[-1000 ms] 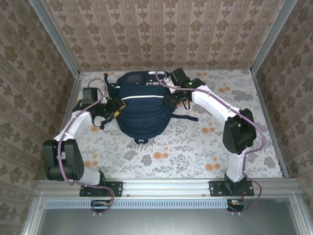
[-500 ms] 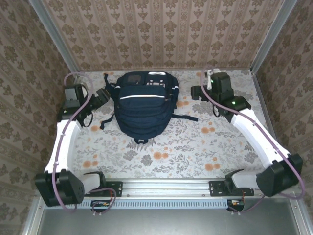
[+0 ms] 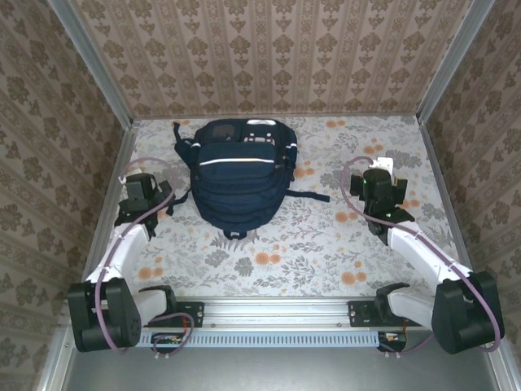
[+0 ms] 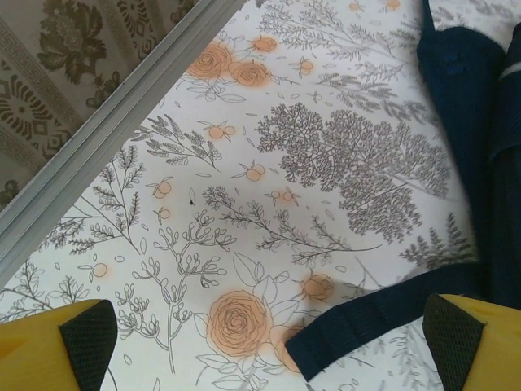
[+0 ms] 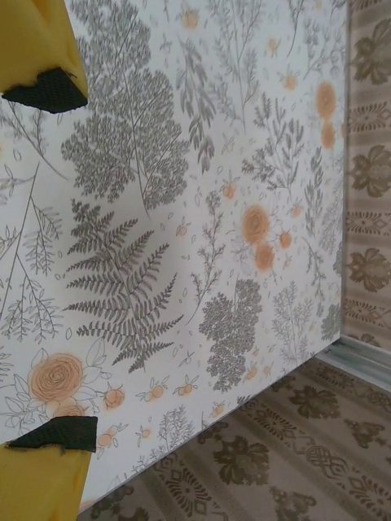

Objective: Pack books, pencil case, and school supplies into a backpack

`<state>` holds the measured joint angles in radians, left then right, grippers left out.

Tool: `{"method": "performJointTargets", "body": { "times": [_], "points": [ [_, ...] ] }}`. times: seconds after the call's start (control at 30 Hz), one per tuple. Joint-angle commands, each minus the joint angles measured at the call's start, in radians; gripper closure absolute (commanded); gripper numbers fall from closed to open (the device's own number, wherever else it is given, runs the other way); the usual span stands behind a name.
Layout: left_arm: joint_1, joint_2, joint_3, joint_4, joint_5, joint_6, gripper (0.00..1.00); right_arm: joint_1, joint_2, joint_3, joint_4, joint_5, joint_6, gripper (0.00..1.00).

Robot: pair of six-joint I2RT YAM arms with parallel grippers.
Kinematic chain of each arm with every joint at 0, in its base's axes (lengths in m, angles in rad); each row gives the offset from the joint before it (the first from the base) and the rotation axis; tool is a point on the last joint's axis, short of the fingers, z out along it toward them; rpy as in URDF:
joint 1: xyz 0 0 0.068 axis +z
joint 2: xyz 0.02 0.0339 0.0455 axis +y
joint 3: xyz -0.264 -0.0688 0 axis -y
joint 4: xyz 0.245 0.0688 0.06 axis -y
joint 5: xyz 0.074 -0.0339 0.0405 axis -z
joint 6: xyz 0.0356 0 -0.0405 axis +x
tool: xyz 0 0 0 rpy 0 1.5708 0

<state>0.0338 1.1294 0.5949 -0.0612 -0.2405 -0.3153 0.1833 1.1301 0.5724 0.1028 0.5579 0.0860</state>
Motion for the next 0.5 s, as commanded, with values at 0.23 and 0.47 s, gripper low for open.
{"method": "performJointTargets", "body": {
  "times": [0.23,0.47],
  "points": [
    [-0.009,0.091,-0.206,0.598,0.120,0.234,0.00,-0.071,0.108,-0.174,0.465,-0.168,-0.047,0.00],
    [-0.020,0.164,-0.274,0.820,0.189,0.281,0.00,-0.088,0.197,-0.206,0.646,-0.268,-0.083,0.00]
  ]
}}
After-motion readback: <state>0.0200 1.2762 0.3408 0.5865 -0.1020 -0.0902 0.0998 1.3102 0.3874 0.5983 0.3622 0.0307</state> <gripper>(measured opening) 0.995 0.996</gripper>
